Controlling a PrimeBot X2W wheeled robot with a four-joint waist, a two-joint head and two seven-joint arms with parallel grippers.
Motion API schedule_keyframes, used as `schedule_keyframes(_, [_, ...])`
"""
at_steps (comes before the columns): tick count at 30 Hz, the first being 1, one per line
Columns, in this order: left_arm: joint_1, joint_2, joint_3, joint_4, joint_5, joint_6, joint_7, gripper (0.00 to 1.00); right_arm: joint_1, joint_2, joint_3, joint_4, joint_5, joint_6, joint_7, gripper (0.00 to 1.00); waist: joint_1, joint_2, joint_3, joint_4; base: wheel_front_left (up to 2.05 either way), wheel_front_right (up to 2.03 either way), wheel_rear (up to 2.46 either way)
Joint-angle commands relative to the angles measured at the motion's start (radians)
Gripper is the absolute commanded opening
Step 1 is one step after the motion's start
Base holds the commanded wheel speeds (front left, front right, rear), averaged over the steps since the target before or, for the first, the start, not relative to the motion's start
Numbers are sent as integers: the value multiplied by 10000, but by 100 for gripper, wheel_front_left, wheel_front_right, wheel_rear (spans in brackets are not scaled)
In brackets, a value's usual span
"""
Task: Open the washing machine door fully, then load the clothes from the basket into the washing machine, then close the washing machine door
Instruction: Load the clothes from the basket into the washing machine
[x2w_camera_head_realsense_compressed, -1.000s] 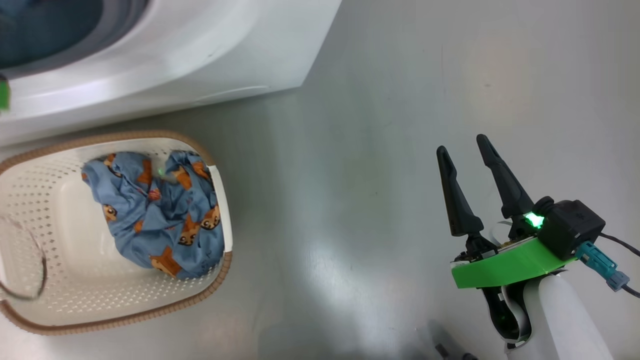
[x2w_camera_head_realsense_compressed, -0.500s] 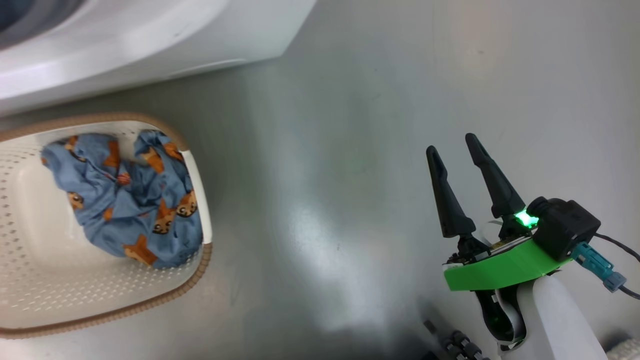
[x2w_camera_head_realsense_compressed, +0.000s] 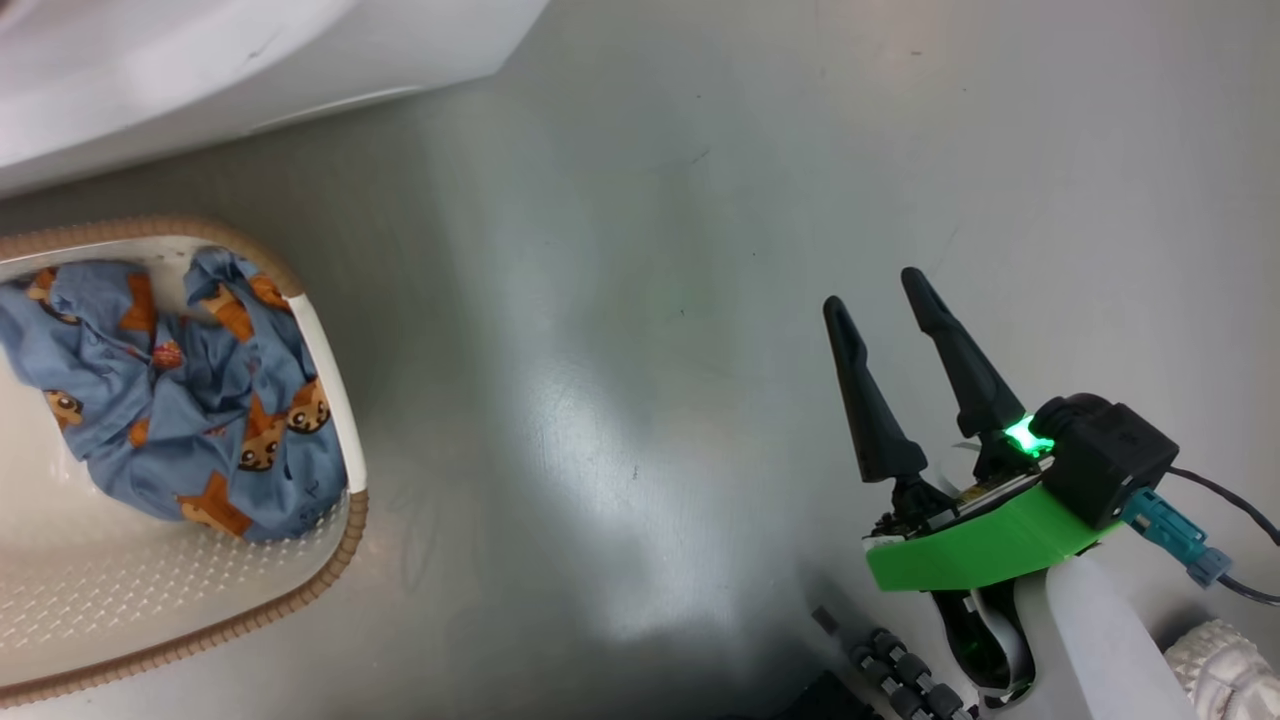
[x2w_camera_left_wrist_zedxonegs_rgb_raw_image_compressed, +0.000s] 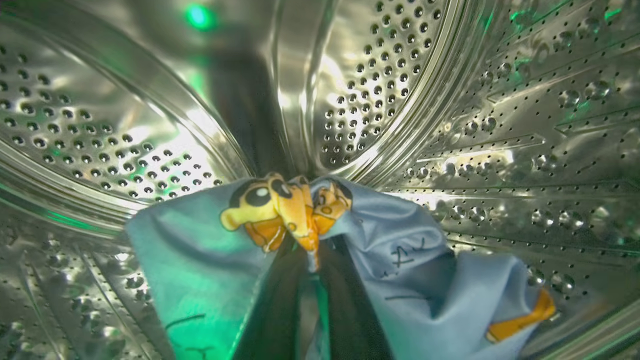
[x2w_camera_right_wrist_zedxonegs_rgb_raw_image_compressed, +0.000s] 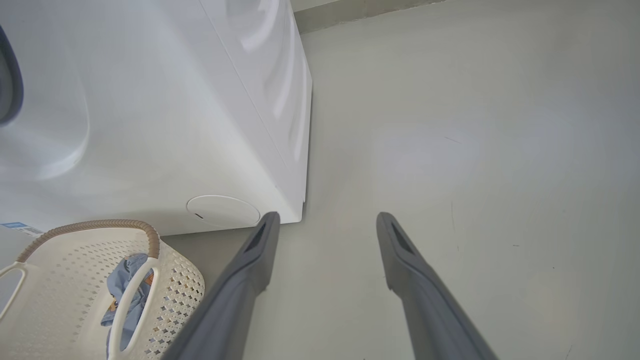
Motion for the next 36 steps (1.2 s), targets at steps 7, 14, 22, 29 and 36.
schedule_keyframes(7, [-375, 670, -307, 654, -655, -30, 446, 0, 294, 30, 306, -177, 150, 87, -48, 100, 0, 0, -41, -48, 0, 0, 0])
schedule_keyframes(14, [-346, 613, -740, 995, -869, -30, -130, 100, 233, 30, 144, -124, 70, 87, -48, 100, 0, 0, -271, 78, 0, 0, 0])
schedule_keyframes(22, [402, 334, -1227, 1286, -986, -30, -1156, 100, 144, 30, -21, 53, -67, 87, -48, 100, 0, 0, -1060, 346, 0, 0, 0])
schedule_keyframes(29, [1109, -74, -1364, 1406, -1339, -30, -1559, 100, 72, 30, -279, 207, -333, 87, -48, 100, 0, 0, -1648, 769, 0, 0, 0])
schedule_keyframes(36, [2181, -555, -1233, 1235, -1600, 47, -1968, 100, 37, 30, -429, 471, -462, 87, -48, 100, 0, 0, -2388, 1170, 0, 0, 0])
